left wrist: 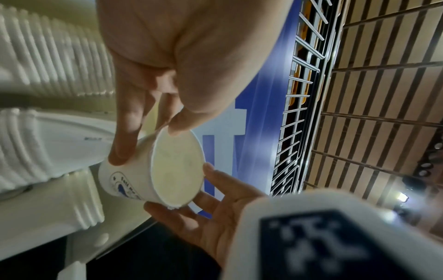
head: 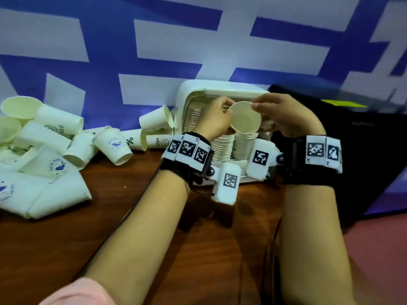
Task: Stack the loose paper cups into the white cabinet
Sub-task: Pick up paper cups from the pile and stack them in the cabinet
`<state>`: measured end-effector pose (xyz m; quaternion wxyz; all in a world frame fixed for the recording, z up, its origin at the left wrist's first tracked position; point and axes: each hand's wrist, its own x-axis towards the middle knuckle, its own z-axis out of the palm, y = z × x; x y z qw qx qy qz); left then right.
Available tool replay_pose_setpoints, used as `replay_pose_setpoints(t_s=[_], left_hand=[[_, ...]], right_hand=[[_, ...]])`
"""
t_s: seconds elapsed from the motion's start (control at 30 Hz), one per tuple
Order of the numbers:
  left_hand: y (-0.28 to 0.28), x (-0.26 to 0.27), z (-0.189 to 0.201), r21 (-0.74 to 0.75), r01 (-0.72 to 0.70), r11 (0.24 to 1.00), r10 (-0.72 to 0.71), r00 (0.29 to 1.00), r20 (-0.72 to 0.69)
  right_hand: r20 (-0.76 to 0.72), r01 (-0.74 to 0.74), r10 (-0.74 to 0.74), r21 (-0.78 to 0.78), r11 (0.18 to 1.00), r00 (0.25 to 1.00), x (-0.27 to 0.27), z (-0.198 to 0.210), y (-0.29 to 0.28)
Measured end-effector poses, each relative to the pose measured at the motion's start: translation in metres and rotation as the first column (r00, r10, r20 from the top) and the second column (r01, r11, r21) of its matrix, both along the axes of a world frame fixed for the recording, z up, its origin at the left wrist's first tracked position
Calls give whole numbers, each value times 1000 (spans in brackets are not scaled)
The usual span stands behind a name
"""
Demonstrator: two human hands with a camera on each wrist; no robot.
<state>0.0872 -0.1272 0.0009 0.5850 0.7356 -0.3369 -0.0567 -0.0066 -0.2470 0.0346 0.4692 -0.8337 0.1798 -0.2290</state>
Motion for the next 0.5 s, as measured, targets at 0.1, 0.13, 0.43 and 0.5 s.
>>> replay_pose_setpoints(t_s=[0.1,0.13,0.43,0.5], left_hand=[[-18,3,-8,21,13,1000,-14,997,82],[-22,4,-11,34,21,999,-25,995,102],[-39,16,-16,86,93,992,-106,982,159],[-45,20,-18,97,102,990,-116,981,154]], right_hand=[[40,36,-39,64,997,998,2,-5,-13],[58,48,-53,84,995,997,2,-7,-15],[138,111,-133,160,981,981,14,-21,-29],[131,153,-178,181,972,975,18,-26,-32]])
